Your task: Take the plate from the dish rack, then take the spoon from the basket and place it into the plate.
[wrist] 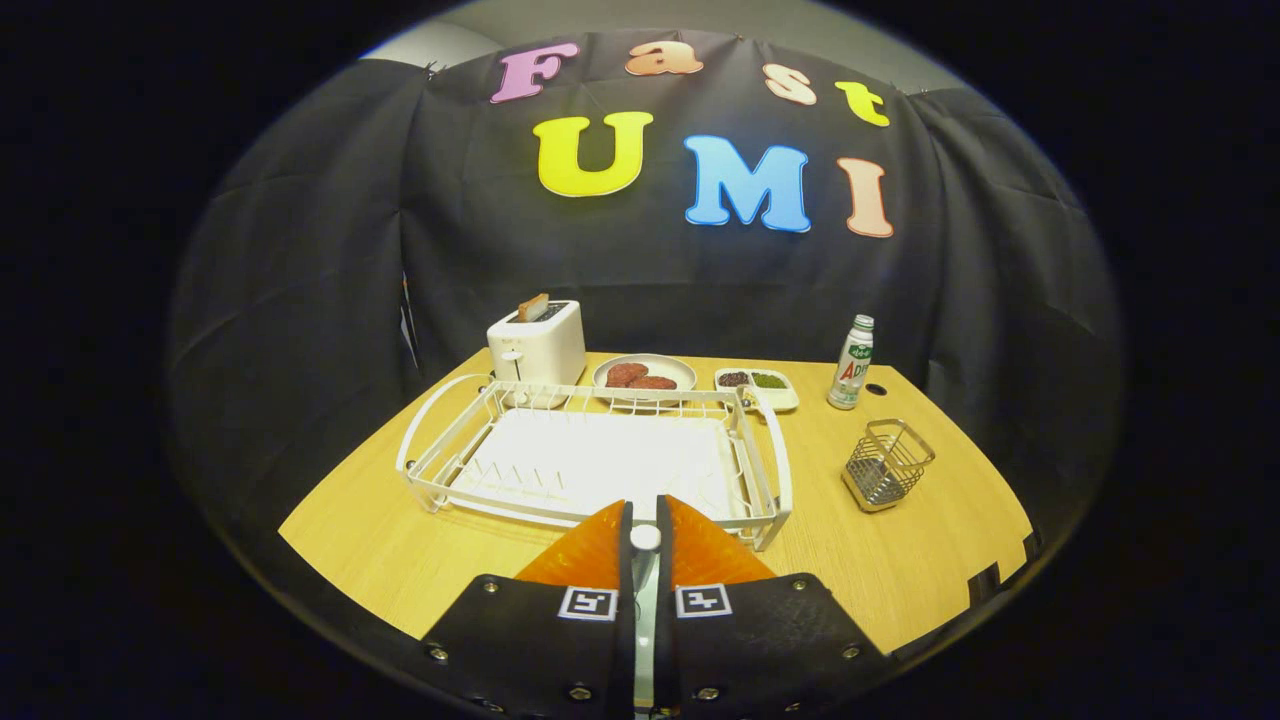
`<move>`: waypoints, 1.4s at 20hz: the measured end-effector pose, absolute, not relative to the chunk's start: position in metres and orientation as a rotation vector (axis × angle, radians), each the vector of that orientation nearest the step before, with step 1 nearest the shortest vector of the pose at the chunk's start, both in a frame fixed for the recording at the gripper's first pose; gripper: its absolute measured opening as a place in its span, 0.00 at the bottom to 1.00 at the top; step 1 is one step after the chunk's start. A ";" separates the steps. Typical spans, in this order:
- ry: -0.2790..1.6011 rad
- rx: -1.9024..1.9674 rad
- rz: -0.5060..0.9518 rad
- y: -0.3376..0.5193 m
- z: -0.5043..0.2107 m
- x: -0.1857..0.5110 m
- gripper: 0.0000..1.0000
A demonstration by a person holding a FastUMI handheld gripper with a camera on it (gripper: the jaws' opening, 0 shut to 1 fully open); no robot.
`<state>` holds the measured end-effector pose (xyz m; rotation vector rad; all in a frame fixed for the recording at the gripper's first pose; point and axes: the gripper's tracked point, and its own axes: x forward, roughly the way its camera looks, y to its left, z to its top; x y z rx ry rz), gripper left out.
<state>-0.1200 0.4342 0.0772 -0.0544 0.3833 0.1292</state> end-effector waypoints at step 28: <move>0.300 -0.006 -0.019 0.369 0.125 -0.106 0.31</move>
